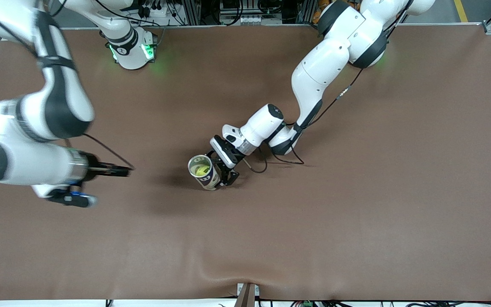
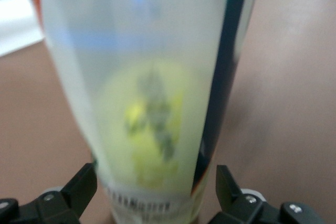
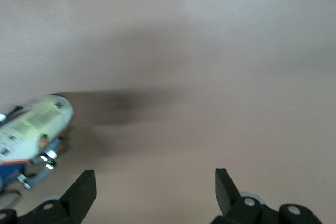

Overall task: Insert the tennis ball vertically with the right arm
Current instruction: 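Release the ball and withdraw the right gripper while the tube stands upright, then open the left gripper and draw it back from the upright tube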

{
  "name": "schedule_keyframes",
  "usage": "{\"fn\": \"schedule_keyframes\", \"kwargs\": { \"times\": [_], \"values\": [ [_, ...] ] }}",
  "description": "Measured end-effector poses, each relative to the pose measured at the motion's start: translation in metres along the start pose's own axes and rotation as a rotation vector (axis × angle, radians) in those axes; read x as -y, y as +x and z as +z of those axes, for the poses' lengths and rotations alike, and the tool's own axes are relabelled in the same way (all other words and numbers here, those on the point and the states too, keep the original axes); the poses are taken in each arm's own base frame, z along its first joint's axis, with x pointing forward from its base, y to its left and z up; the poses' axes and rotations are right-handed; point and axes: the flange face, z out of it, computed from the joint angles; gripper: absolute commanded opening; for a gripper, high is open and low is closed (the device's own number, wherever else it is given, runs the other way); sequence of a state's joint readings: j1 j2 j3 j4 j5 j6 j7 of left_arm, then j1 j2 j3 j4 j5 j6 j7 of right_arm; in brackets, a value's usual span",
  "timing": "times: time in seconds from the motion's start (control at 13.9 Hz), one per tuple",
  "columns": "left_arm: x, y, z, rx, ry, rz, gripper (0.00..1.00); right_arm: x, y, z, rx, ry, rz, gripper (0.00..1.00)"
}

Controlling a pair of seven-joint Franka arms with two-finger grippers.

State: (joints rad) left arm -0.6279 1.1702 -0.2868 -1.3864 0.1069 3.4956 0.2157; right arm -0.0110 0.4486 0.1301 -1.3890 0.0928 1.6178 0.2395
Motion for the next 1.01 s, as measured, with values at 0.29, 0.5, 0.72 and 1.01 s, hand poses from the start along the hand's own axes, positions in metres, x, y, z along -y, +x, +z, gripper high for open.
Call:
{"fn": "schedule_keyframes", "kwargs": {
  "times": [0.29, 0.5, 0.72, 1.01],
  "values": [
    [0.010, -0.025, -0.002, 0.047, 0.005, -0.022, 1.00, -0.061, -0.045, -0.033, -0.016, -0.003, -0.060, 1.00],
    [0.007, -0.032, -0.009, 0.071, -0.002, -0.064, 1.00, -0.070, -0.093, -0.058, -0.068, -0.068, -0.067, 1.00],
    [0.013, -0.031, -0.024, 0.091, 0.002, -0.079, 1.00, -0.120, -0.120, -0.097, -0.133, -0.070, -0.072, 1.00],
    [0.046, -0.033, -0.039, 0.106, 0.039, -0.105, 1.00, -0.150, -0.154, -0.148, -0.107, -0.059, -0.078, 1.00]
  ]
}}
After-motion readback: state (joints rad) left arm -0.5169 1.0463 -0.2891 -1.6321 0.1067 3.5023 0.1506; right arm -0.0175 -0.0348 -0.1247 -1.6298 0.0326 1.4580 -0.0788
